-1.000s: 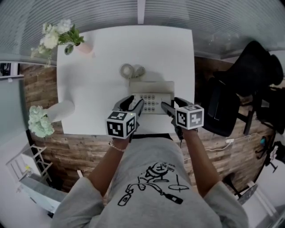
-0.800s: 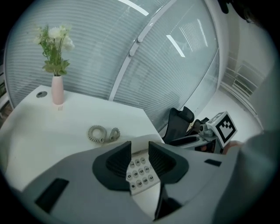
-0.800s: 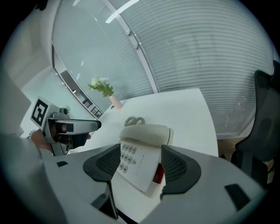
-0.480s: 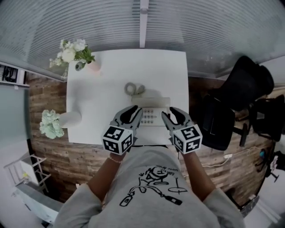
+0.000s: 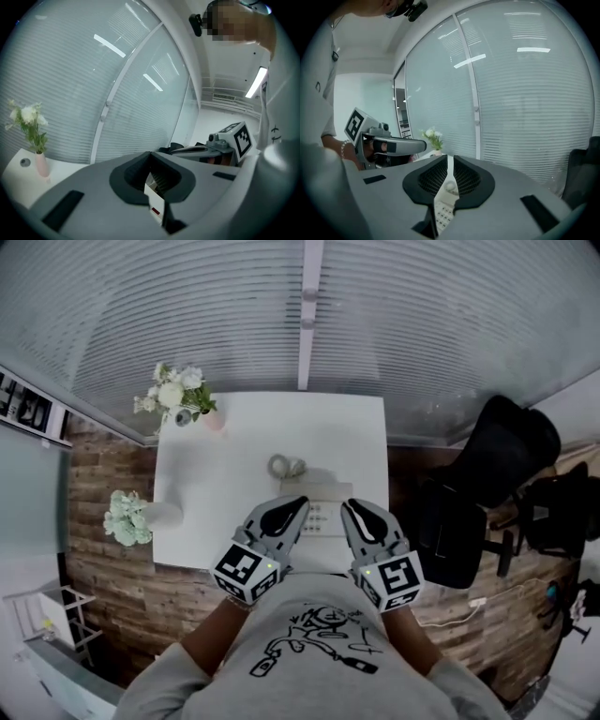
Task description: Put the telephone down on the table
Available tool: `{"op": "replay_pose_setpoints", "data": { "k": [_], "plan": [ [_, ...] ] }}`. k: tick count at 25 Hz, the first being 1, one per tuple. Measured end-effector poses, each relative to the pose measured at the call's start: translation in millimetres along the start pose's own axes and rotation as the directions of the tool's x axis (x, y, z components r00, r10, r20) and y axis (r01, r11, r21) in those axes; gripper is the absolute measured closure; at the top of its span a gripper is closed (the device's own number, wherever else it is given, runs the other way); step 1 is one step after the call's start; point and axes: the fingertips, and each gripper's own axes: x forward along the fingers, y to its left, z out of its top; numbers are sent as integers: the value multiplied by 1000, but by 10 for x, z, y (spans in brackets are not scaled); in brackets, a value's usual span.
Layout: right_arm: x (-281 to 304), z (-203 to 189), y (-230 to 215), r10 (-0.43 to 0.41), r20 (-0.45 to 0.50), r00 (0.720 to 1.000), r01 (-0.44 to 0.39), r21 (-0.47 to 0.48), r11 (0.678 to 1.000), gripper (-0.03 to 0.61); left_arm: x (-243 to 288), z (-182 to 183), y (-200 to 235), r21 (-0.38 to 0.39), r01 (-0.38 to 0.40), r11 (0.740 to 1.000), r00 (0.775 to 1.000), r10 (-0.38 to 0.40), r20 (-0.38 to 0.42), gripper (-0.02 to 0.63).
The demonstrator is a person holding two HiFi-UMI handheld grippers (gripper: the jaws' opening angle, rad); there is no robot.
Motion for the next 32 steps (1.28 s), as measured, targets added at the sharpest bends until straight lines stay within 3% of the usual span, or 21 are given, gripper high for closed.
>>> {"op": "replay_pose_setpoints", "data": {
  "k": [8,15,32],
  "plan": [
    [-346,565,234,64,124,990,-64,-4,998,528,-193,312,-325,52,36,998,999,-37,21,611],
    [-485,688,373,91,151,984,-87,-32,996,537,-266,584,-586,131,72,989,993,-83,79,611],
    [-510,846,441,94,202,975,-89,-34,995,537,-339,698,-680,105,116,988,987,-126,100,611]
  ]
}}
